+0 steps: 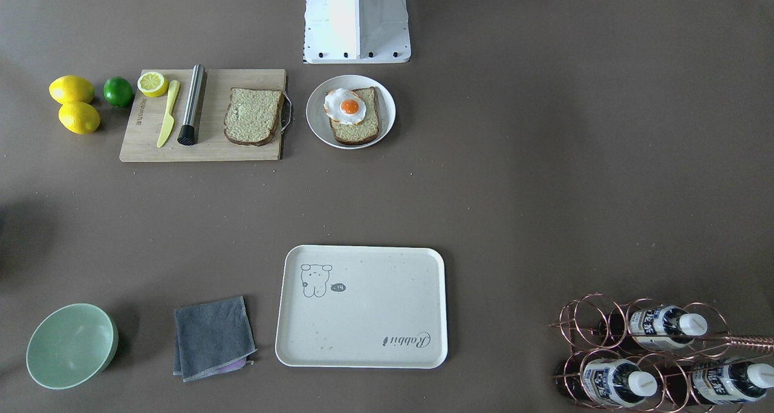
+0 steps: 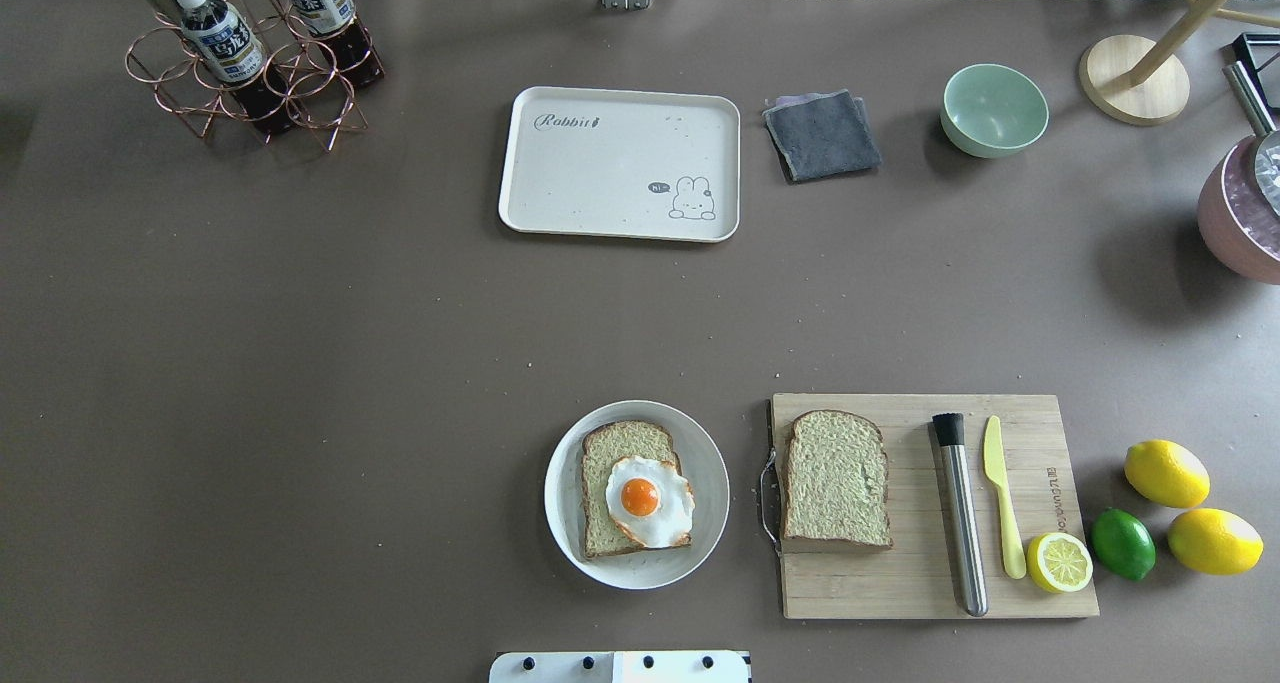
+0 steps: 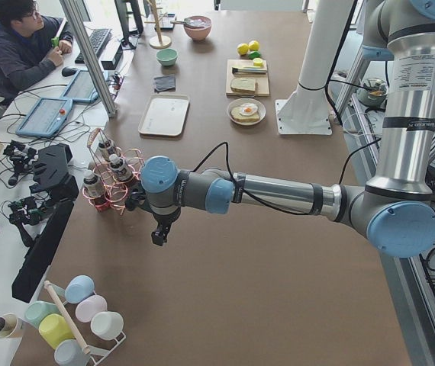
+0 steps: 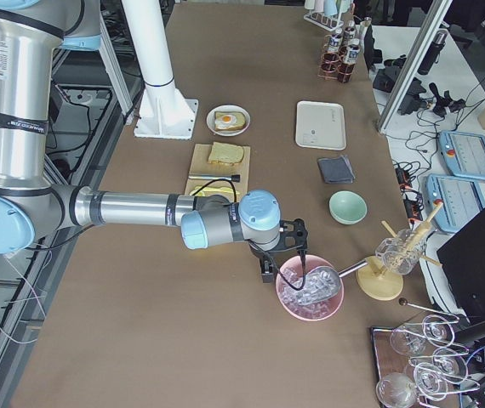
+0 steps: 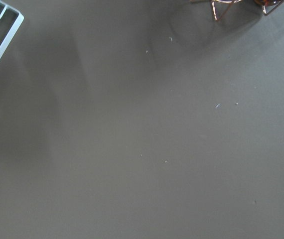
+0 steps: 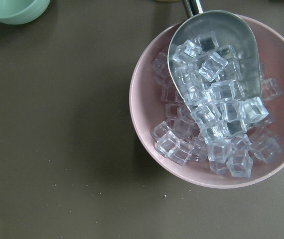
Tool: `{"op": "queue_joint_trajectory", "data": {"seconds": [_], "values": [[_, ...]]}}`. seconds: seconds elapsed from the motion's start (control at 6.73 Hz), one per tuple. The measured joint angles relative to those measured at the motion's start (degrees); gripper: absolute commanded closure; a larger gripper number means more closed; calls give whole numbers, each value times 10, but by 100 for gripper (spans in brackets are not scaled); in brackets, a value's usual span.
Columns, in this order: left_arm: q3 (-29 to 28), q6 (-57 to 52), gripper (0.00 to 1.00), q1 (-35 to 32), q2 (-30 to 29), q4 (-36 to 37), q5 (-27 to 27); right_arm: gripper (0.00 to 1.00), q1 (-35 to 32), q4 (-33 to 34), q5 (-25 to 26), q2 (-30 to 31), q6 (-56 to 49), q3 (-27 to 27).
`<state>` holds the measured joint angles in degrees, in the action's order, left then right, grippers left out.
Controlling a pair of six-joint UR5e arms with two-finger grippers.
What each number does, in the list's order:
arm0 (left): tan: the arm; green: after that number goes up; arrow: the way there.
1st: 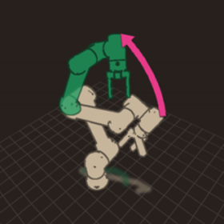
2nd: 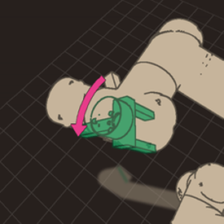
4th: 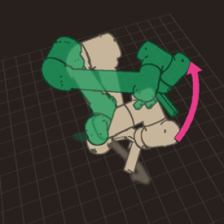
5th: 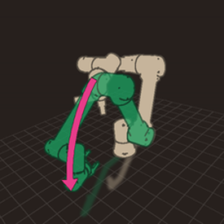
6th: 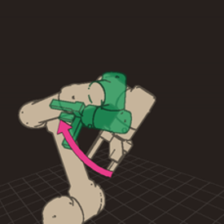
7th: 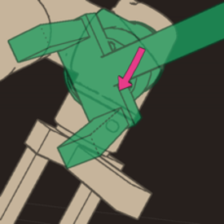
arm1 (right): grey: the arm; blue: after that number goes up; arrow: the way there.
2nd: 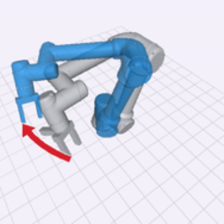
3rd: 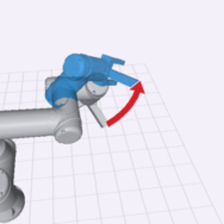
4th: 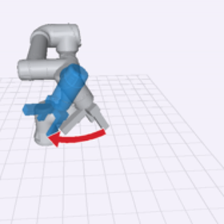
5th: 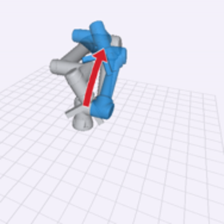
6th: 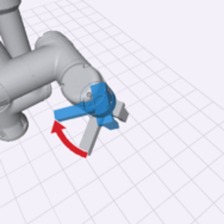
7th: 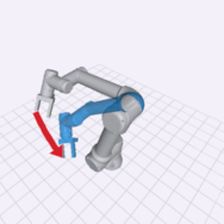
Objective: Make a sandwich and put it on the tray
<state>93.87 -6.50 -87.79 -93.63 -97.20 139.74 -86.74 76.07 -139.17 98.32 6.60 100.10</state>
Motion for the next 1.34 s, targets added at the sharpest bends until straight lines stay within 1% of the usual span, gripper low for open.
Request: {"op": "queue_joint_trajectory", "data": {"seconds": [0.15, 0.3, 0.45, 0.59, 0.74, 0.89, 1.04, 1.19, 1.34], "values": [[8, 38, 2, 1, -4, -38, 0, 0, 17, -1, 1, -1, 11, 14], [18, 89, 2, 7, -6, -93, -2, 0, 46, -10, 4, -1, 41, 40], [23, 146, 2, 23, -7, -156, -2, 0, 77, -38, 9, -1, 72, 67], [26, 206, 2, 46, -9, -215, 0, 0, 101, -77, 13, -4, 102, 80], [26, 276, 2, 74, -13, -276, 0, 0, 130, -114, 28, -14, 154, 85], [26, 371, 2, 116, -18, -332, -1, 0, 176, -142, 66, -30, 225, 87], [26, 477, 2, 165, -28, -362, -13, 0, 229, -158, 112, -46, 305, 92], [31, 565, 2, 220, -37, -373, -53, 0, 282, -164, 158, -58, 385, 106], [42, 630, 2, 273, -46, -375, -107, 1, 337, -165, 202, -66, 457, 125]]}}
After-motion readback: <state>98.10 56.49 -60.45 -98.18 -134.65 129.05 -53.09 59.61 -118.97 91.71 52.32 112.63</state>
